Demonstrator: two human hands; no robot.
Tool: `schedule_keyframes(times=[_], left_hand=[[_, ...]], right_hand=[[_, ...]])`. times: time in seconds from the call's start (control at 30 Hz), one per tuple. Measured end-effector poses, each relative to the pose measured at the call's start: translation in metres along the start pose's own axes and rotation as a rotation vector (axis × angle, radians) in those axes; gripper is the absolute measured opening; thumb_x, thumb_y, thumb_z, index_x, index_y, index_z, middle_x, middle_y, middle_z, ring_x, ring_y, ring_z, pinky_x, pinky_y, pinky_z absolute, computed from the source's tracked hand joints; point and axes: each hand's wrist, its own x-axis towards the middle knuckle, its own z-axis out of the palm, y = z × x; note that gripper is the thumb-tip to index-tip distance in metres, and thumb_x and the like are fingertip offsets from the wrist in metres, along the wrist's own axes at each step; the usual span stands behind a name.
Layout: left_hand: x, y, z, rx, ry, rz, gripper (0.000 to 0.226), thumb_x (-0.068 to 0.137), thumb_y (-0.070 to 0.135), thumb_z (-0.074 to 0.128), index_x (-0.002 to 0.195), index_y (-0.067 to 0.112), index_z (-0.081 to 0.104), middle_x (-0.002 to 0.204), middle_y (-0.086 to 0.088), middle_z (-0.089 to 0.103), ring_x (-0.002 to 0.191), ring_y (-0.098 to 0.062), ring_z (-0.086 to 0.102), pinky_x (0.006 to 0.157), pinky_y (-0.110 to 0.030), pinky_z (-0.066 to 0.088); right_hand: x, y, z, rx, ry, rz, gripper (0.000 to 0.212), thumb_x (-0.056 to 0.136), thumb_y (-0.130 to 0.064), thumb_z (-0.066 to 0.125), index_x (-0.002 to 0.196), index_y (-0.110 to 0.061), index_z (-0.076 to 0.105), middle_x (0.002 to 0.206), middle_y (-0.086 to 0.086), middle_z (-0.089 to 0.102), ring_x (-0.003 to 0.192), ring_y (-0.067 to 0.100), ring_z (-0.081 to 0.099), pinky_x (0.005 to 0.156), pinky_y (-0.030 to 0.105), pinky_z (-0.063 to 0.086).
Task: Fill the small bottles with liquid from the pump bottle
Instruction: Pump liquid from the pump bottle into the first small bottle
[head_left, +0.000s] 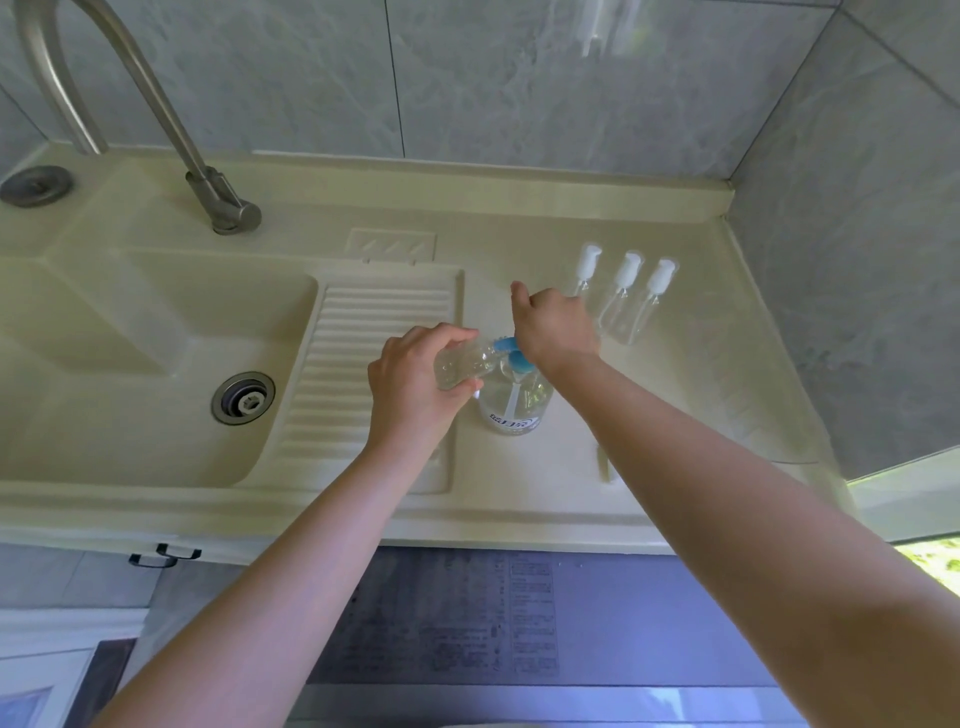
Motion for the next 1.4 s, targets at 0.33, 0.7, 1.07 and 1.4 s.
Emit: schedule_keyframes(times=[0.33, 0.7, 1.07, 1.4], left_hand=[[0.001, -0.002, -0.002, -0.029, -0.01, -0.007, 0.048, 0.07, 0.023, 0.083, 0.111, 0.038, 0.065, 0.105, 0.015, 0.064, 0.104, -0.017, 0.055, 0.095, -0.044, 0.042], [-0.002, -0.005, -0.002, -0.024, -0.011, -0.022, 0.047, 0.07, 0.025, 0.082, 0.112, 0.038, 0.064, 0.105, 0.015, 0.064, 0.104, -0.017, 0.056, 0.094, -0.046, 0.043], [-0.001, -0.003, -0.007, -0.005, -0.024, -0.022, 0.046, 0.073, 0.025, 0.081, 0.113, 0.038, 0.063, 0.107, 0.015, 0.062, 0.107, -0.014, 0.053, 0.087, -0.031, 0.03], [0.0, -0.006, -0.005, -0.002, -0.018, -0.026, 0.049, 0.072, 0.023, 0.082, 0.116, 0.038, 0.065, 0.107, 0.013, 0.064, 0.106, -0.017, 0.055, 0.093, -0.038, 0.039]], right_hand=[[0.008, -0.001, -0.002, 0.044, -0.093, 0.03, 0.051, 0.094, -0.045, 0.032, 0.083, -0.009, 0.067, 0.091, 0.012, 0.067, 0.083, 0.034, 0.06, 0.074, 0.036, 0.047], [0.006, -0.003, -0.007, 0.035, -0.157, 0.061, 0.063, 0.093, -0.058, 0.027, 0.095, -0.011, 0.07, 0.096, 0.011, 0.069, 0.09, 0.032, 0.062, 0.086, 0.038, 0.05], [0.003, -0.006, -0.023, 0.103, -0.324, 0.069, 0.059, 0.092, -0.06, 0.041, 0.088, -0.007, 0.067, 0.076, 0.01, 0.065, 0.063, 0.026, 0.061, 0.077, 0.034, 0.054], [-0.001, 0.003, 0.001, 0.075, -0.114, 0.038, 0.049, 0.096, -0.042, 0.03, 0.089, -0.01, 0.067, 0.093, 0.014, 0.067, 0.087, 0.034, 0.061, 0.078, 0.037, 0.049]])
